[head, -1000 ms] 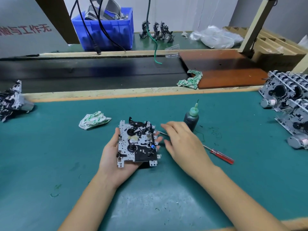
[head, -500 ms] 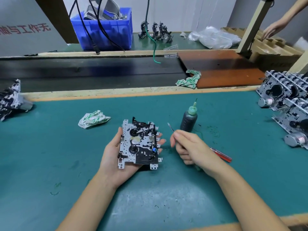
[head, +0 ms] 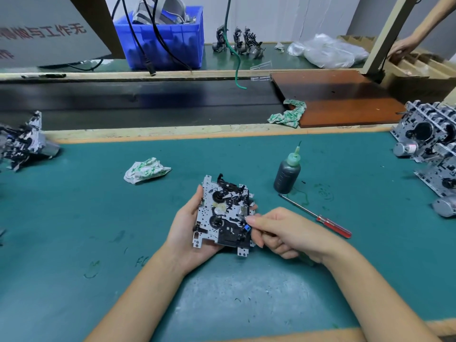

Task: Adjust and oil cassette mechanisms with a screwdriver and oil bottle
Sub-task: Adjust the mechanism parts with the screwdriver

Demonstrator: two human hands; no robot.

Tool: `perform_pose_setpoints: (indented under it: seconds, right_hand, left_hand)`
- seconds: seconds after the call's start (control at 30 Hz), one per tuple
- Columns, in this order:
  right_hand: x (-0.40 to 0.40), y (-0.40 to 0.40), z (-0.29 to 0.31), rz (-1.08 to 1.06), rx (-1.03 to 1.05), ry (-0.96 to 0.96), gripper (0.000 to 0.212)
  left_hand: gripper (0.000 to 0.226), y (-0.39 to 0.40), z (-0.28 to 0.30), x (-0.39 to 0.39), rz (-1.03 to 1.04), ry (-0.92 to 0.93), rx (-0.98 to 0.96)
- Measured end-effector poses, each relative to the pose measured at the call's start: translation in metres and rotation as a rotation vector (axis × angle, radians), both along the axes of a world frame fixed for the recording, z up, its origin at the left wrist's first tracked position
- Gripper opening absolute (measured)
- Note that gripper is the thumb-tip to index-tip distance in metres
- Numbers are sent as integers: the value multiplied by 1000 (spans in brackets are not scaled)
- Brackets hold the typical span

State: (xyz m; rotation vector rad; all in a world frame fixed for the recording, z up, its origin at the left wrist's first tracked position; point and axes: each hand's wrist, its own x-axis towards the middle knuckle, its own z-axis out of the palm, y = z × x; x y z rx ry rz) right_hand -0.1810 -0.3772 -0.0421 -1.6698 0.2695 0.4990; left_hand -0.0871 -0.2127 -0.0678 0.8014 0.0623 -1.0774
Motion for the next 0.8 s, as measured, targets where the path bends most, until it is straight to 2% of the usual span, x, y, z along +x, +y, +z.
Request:
perform_pose_setpoints:
  seconds: [0.4, 0.57, 0.7, 0.8]
  right_hand:
    - [-1, 2, 3, 12, -24, -22, 54]
    - [1, -1, 7, 70, -95, 3, 73]
    - [3, -4, 7, 58, -67, 45, 64]
    - [4, -5, 6, 86, -5, 72, 65]
  left_hand:
    - [68, -3, -2, 1, -11, -38, 54]
    - [67, -4, -3, 0, -21, -67, 80]
    - [67, -4, -3, 0, -9, -59, 74]
    - [68, -4, -4, -1, -2, -61, 85]
